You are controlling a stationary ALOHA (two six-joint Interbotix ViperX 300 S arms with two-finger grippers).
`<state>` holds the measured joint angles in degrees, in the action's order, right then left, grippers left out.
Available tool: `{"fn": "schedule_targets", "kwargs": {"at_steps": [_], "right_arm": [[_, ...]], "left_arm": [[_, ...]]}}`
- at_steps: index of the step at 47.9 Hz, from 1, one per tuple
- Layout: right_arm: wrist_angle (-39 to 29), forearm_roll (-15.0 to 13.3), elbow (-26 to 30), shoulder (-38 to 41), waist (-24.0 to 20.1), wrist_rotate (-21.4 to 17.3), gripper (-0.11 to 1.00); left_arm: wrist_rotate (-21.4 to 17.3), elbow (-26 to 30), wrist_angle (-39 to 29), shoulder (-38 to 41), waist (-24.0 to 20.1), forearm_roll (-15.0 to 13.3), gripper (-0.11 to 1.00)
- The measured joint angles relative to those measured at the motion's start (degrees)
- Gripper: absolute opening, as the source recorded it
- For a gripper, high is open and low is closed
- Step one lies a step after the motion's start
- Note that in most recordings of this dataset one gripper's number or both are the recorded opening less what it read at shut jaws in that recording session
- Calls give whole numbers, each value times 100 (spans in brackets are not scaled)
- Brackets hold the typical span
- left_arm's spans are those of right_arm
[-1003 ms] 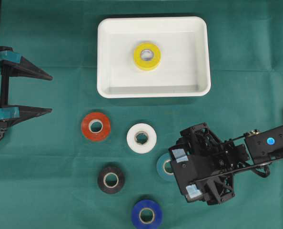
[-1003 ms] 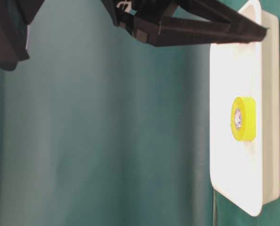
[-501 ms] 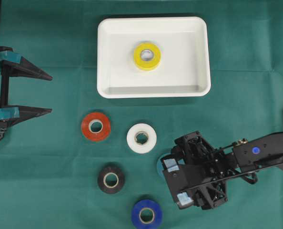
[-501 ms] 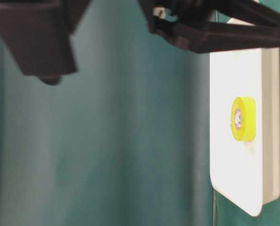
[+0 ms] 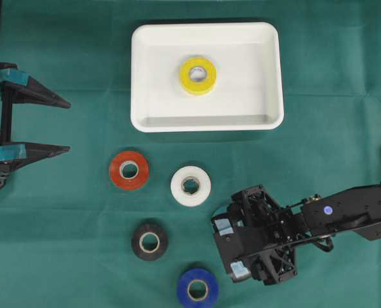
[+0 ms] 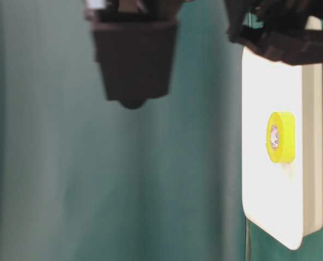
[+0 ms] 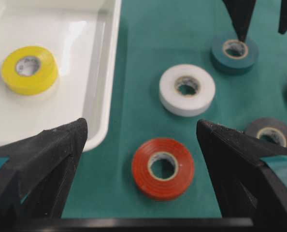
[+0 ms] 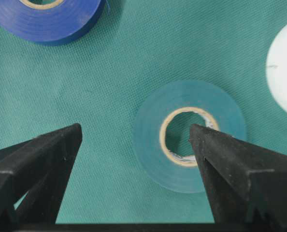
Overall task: Pick up the tape from a random location and place it into the white case.
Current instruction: 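Lower the open right gripper over the teal roll's center hole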
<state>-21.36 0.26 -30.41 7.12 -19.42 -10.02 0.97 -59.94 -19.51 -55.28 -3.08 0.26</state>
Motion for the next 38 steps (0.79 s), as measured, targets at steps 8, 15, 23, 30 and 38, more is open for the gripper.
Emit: {"fn": "schedule_targets", "kwargs": {"at_steps": [8,15,23,30,38], "right_arm": [[167,0,-62,237,0,-176,91],[360,9,-70,431,0,-211,91],[422,0,-70,483,0,-264,91],[431,0,-79,492,0,-264,88],[431,0,-70,492,0,-264,58]], "left_arm": [[0,-26,-9,0,0,0,98],[0,-44,0,0,0,0,98],[0,-44,-9,-9,0,0,98],[0,-53,-9,0,0,0,98],[0,-70,0,0,0,0,98]]}}
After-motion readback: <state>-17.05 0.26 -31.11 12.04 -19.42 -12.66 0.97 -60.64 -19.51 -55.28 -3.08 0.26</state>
